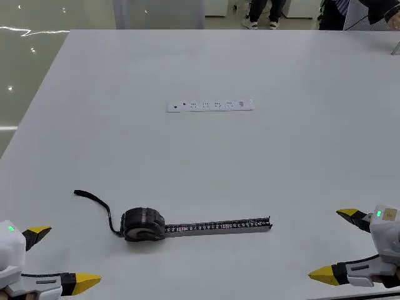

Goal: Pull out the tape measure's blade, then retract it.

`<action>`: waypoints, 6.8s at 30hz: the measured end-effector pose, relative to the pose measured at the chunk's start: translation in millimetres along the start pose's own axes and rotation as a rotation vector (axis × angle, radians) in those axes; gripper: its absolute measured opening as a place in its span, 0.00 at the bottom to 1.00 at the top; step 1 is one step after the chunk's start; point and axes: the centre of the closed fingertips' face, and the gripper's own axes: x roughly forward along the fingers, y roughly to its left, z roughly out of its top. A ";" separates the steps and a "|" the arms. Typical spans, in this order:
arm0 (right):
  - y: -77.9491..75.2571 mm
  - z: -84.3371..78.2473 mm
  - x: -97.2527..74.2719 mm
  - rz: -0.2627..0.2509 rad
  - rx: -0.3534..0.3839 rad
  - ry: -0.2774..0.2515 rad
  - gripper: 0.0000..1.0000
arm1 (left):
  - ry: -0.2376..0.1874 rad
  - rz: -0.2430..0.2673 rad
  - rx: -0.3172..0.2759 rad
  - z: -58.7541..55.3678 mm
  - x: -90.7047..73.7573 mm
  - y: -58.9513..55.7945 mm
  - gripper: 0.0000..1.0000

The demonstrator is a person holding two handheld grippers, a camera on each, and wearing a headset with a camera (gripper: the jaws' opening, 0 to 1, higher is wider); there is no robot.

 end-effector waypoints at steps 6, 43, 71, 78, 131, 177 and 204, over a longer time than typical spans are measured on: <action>-4.0 4.3 -0.6 -0.011 -0.039 0.016 0.99 | -0.004 -0.001 -0.011 7.8 5.3 -3.4 0.99; -16.6 30.0 9.8 0.020 -0.155 0.080 0.99 | -0.038 0.002 -0.040 46.3 29.3 -31.2 0.99; -18.1 55.1 33.5 0.101 -0.272 0.134 0.99 | -0.078 0.034 -0.024 66.6 58.2 -49.4 0.99; -14.3 55.2 42.8 0.131 -0.328 0.163 0.99 | -0.065 0.063 -0.057 68.0 68.4 -48.5 0.99; 5.6 46.2 99.7 0.322 -0.503 0.262 0.50 | -0.282 0.380 -0.190 74.8 80.8 -34.3 0.99; 11.7 33.1 113.2 0.372 -0.527 0.359 0.12 | -0.260 0.376 -0.288 63.9 99.6 -32.1 0.89; 10.7 33.1 113.6 0.332 -0.475 0.404 0.10 | -0.168 0.420 -0.346 57.5 111.0 -30.2 0.64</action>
